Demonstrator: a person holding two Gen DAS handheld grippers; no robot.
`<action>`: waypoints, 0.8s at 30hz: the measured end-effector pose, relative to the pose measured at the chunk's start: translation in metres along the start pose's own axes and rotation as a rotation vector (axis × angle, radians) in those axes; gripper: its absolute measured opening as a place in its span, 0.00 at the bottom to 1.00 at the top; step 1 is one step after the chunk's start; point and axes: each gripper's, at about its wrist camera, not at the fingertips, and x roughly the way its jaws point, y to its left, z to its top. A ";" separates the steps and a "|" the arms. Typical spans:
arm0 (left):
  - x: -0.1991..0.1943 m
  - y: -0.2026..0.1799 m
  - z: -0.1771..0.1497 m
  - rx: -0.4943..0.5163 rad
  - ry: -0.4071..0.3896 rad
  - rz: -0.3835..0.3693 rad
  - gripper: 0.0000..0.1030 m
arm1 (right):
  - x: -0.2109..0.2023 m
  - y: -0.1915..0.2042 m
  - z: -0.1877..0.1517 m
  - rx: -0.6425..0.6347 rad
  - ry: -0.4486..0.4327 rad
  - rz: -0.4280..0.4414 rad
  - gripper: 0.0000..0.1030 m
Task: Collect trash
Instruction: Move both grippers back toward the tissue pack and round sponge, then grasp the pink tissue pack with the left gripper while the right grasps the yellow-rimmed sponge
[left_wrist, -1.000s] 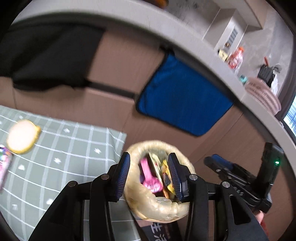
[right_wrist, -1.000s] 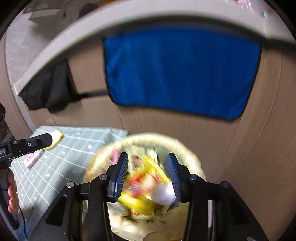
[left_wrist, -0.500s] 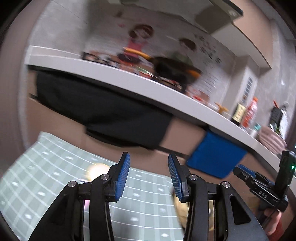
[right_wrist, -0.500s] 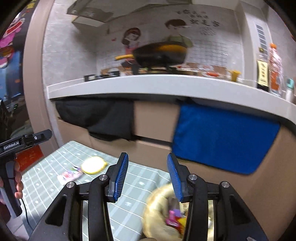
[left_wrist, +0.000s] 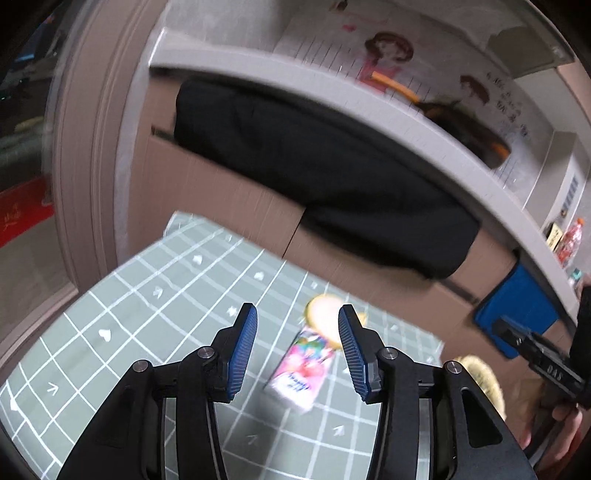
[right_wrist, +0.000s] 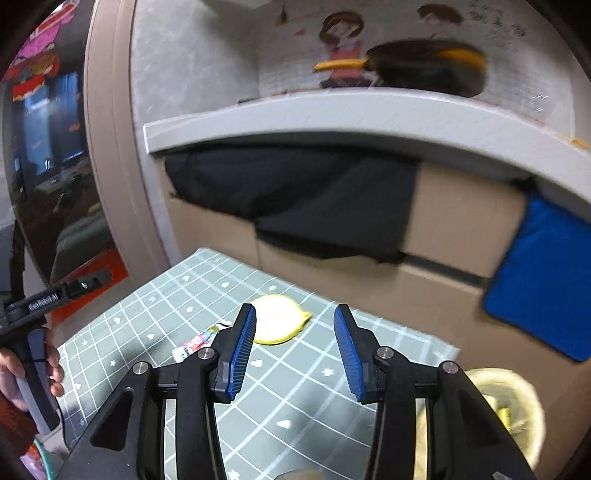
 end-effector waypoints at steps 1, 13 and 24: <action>0.007 0.005 -0.003 0.001 0.019 -0.002 0.46 | 0.013 0.003 0.000 -0.002 0.020 0.014 0.41; 0.095 0.007 -0.031 0.034 0.252 -0.089 0.46 | 0.171 0.002 -0.022 -0.023 0.257 0.057 0.41; 0.146 -0.029 -0.040 0.201 0.375 -0.018 0.46 | 0.241 -0.032 -0.036 0.063 0.309 0.126 0.41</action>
